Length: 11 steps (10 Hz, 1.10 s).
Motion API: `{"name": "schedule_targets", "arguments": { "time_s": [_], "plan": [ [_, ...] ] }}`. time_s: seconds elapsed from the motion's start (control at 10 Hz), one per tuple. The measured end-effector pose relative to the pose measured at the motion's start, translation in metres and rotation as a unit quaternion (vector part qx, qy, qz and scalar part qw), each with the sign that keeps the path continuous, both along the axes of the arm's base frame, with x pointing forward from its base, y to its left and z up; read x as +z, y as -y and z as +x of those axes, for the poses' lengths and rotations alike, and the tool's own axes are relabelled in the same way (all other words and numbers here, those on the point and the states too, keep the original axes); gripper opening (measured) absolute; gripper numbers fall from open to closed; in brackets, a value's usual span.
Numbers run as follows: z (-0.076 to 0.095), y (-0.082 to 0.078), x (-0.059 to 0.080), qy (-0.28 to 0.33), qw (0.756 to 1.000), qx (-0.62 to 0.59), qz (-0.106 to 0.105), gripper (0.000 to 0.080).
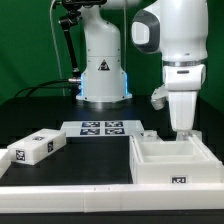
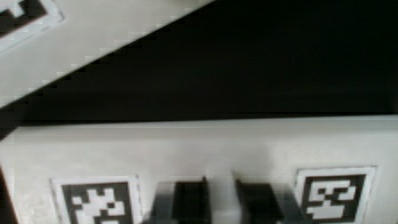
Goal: Assemble cabinet
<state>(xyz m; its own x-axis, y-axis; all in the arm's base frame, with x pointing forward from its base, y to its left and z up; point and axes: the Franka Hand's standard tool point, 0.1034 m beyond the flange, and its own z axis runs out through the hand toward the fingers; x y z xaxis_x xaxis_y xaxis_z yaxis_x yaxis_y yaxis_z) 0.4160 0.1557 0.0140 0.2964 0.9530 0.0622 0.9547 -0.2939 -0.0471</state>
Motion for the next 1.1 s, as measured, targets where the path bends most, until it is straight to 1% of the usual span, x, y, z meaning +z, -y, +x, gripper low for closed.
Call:
{"name": "schedule_targets", "arguments": {
  "time_s": [0.6, 0.7, 0.8, 0.9, 1.0, 1.1],
  "plan": [
    [0.0, 0.001, 0.002, 0.0, 1.0, 0.01, -0.002, 0.0068],
    [0.002, 0.009, 0.01, -0.005, 0.999, 0.049, -0.014, 0.0068],
    [0.005, 0.015, 0.02, -0.002, 0.998, 0.059, -0.02, 0.0068],
    [0.006, 0.025, 0.028, -0.006, 0.997, 0.068, -0.027, 0.0068],
    [0.008, 0.034, 0.035, -0.007, 0.997, 0.067, -0.032, 0.0068],
    [0.009, 0.039, 0.038, -0.004, 0.997, 0.065, -0.033, 0.0068]
  ]
}}
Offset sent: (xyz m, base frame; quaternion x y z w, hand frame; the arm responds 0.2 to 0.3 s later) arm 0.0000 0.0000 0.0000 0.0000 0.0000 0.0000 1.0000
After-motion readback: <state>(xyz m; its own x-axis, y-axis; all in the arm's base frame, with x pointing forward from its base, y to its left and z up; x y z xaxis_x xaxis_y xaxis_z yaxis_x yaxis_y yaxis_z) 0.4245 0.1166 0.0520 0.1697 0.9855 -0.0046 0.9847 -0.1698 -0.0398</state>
